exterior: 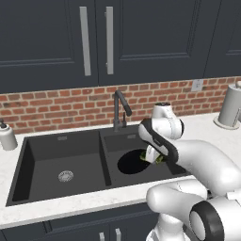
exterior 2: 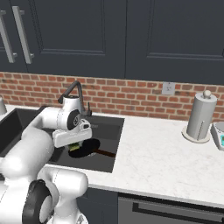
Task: Pick the pan and sponge and place them into the sink. Then turn on the water.
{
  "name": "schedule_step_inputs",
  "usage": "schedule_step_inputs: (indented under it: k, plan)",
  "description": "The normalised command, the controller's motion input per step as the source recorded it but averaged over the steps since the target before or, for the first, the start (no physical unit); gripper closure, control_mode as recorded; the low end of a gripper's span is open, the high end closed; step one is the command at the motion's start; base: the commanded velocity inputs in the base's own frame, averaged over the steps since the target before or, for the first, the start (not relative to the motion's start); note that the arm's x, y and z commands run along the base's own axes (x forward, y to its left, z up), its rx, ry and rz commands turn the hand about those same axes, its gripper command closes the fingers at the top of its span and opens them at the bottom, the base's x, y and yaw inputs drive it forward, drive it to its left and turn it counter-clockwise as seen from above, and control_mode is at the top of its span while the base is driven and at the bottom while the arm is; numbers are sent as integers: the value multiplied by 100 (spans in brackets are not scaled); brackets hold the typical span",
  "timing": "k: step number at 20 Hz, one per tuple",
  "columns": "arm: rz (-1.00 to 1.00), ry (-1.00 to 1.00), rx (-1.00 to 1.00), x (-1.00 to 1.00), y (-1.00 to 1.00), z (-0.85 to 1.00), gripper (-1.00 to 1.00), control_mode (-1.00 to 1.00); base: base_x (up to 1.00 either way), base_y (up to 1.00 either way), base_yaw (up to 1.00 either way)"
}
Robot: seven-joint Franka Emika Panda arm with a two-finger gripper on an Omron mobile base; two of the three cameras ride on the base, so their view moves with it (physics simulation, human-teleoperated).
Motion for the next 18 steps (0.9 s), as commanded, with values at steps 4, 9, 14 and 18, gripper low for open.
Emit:
schedule_step_inputs:
  k: [4,9,14,18]
  plan:
    - [4,0,0,34,19,-30,100,-100,0,0,0]
    - [4,0,0,37,8,-29,100,-100,0,0,0]
    - [5,0,0,45,0,-30,100,-100,0,0,0]
    - [6,0,0,46,0,-31,100,-100,0,0,0]
